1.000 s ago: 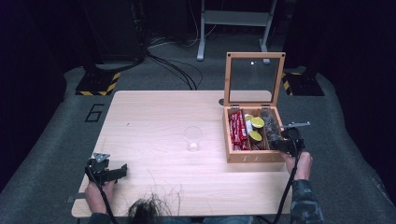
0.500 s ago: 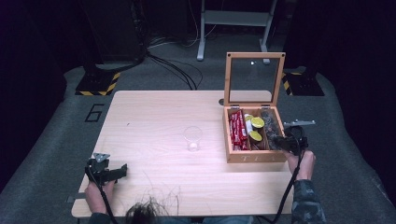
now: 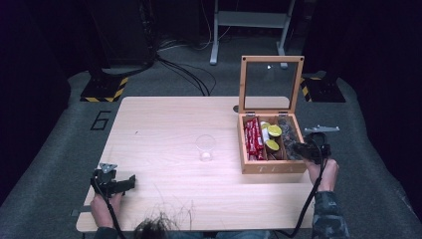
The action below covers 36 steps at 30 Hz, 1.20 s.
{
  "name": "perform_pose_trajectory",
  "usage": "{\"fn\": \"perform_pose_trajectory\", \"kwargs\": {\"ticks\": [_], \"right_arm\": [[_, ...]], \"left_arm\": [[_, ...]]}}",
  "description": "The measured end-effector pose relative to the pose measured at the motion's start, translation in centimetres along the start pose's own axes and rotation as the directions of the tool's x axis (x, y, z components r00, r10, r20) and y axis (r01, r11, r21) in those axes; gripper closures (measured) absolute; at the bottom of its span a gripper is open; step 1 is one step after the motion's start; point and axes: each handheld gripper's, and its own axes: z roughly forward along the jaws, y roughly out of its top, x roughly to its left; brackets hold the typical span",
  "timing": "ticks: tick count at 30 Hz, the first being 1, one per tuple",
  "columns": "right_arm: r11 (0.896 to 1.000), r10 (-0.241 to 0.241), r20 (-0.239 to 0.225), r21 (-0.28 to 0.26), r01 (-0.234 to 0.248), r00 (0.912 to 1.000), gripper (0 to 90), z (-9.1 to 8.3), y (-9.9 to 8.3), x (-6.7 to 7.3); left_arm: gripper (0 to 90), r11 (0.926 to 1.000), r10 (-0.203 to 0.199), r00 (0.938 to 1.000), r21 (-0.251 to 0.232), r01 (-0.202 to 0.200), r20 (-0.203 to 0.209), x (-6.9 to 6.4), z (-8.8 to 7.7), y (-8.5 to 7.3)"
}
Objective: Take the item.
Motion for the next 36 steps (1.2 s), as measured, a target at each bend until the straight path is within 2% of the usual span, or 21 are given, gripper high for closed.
{"fn": "perform_pose_trajectory", "kwargs": {"ticks": [11, 19, 26, 27, 36], "right_arm": [[1.0, -0.02, -0.008, -0.018, 0.02, 0.9998, 82.8, -0.6, 0.8, 0.7], [0.998, -0.058, -0.017, -0.04, 0.057, 0.9982, 82.9, -1.2, 1.9, 1.8], [0.995, -0.086, -0.04, -0.056, 0.084, 0.9955, 82.9, -1.5, 2.8, 2.8], [0.995, -0.079, -0.044, -0.057, 0.076, 0.9959, 82.9, -1.5, 2.9, 3.0], [0.99, -0.123, -0.08, -0.075, 0.117, 0.9891, 82.9, -1.6, 4.3, 4.5]], "left_arm": [[0.5, 1.0, 0.0, 1.0, 0.0, 0.0, 0.0, 0.0, 0.0, 0.0], [0.5, 1.0, 0.001, 1.0, 0.001, -0.001, 0.0, 0.0, 0.0, 0.0], [0.5, 1.0, 0.0, 1.0, 0.001, 0.0, 0.0, 0.0, 0.0, 0.0], [0.5, 1.0, 0.001, 1.0, 0.001, -0.001, 0.0, 0.0, 0.0, 0.0], [0.5, 1.0, 0.0, 1.0, 0.001, 0.0, 0.0, 0.0, 0.0, 0.0]]}}
